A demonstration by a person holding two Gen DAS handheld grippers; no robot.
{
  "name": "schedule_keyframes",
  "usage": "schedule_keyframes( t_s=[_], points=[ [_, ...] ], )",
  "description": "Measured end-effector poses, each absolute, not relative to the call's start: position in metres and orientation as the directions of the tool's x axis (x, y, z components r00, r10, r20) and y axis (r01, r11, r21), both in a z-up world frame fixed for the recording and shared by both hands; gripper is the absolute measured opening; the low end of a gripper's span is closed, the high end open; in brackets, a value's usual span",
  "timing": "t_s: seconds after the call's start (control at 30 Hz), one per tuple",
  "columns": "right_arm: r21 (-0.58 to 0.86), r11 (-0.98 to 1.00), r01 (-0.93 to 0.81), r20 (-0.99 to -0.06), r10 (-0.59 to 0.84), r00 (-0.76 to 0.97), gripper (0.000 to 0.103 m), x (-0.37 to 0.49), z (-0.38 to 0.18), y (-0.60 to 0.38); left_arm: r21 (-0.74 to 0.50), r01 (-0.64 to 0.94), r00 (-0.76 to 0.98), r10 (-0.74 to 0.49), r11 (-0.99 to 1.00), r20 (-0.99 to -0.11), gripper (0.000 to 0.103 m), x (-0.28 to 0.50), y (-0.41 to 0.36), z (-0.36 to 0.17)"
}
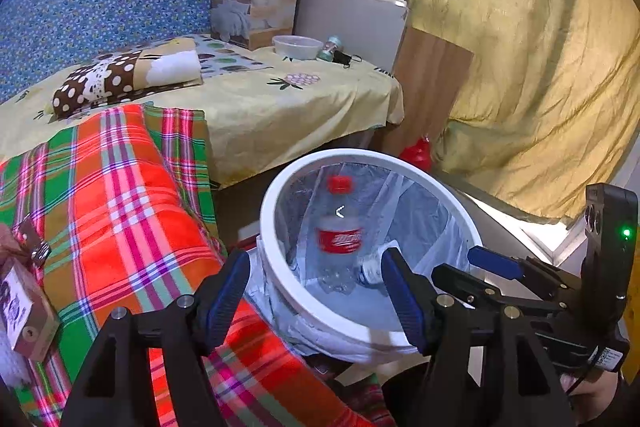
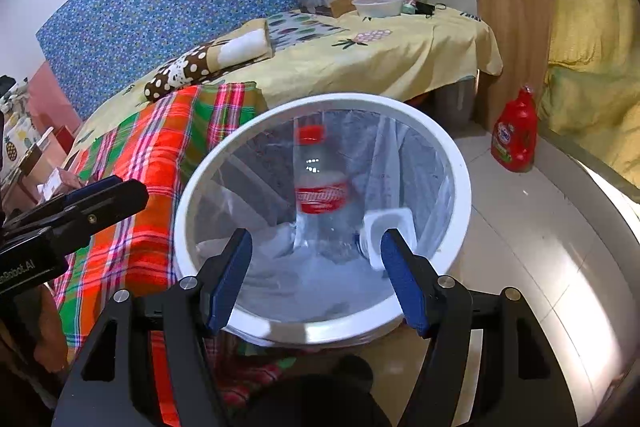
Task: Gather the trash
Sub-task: 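Carry bottle and yogurt cup over the white bin and open both grippers, then move both tools back over the bed toward the remaining trash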
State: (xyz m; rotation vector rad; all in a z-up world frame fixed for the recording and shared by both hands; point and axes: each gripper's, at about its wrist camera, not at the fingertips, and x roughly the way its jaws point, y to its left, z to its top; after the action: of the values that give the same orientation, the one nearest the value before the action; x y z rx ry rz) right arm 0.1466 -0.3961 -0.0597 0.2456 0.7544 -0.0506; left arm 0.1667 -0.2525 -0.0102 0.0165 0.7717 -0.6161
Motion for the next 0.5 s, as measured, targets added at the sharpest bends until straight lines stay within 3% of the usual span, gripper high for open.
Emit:
schedule_keyframes(
  t_s=[0.5],
  points=[
    [0.176,0.984,-0.005,-0.592,0.11,0.798,0.068,0.13,-0.028,-0.346,-0.198,0.374,0.675,-0.413,0.906,-0.612,0.068,0.126,-0.178,0.012]
  ],
)
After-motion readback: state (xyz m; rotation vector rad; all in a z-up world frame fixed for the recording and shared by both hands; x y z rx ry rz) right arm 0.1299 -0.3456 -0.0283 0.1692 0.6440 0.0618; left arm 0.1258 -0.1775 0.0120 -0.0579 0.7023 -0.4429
